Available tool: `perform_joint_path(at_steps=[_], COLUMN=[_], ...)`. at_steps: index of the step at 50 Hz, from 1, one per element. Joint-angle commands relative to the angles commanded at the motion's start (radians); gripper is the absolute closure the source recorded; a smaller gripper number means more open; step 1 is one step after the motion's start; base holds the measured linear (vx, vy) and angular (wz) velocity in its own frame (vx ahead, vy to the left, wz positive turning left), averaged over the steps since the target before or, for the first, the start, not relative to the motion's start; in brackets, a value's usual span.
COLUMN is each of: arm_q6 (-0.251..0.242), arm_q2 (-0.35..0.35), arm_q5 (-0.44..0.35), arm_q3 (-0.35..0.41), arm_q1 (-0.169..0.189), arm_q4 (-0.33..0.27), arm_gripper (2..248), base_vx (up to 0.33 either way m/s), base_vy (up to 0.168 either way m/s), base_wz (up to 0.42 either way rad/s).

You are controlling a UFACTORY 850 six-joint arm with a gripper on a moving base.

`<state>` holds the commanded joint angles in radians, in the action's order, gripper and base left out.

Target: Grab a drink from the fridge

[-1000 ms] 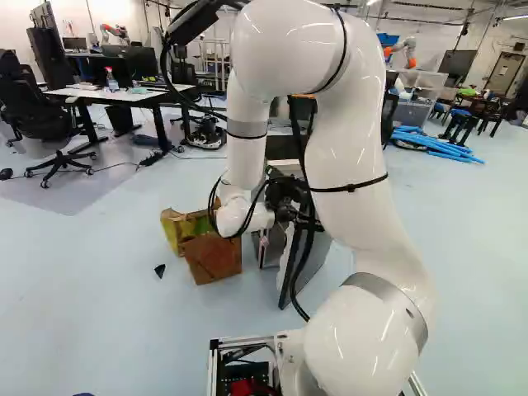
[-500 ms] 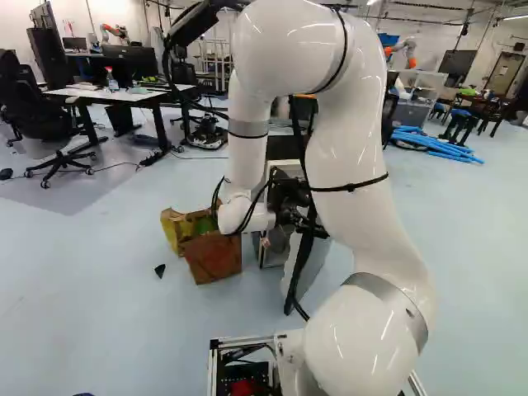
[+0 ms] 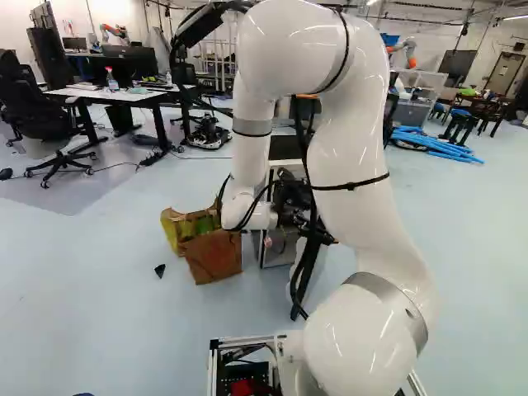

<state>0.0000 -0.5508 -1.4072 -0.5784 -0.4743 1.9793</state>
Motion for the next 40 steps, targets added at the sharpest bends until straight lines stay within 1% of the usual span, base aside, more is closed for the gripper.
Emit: perform_joint_path(at_steps=[23,40], arm_q6=[0.0,0.0], arm_q2=[-0.001,-0.001], arm_q5=[-0.012,-0.011], arm_q3=[-0.02,-0.042], arm_q1=[0.053,0.11], arm_q4=[0.1,0.162], arm_gripper=[3,3], base_vx=[0.0,0.0], base_vy=[0.0,0.0], base_wz=[0.0,0.0])
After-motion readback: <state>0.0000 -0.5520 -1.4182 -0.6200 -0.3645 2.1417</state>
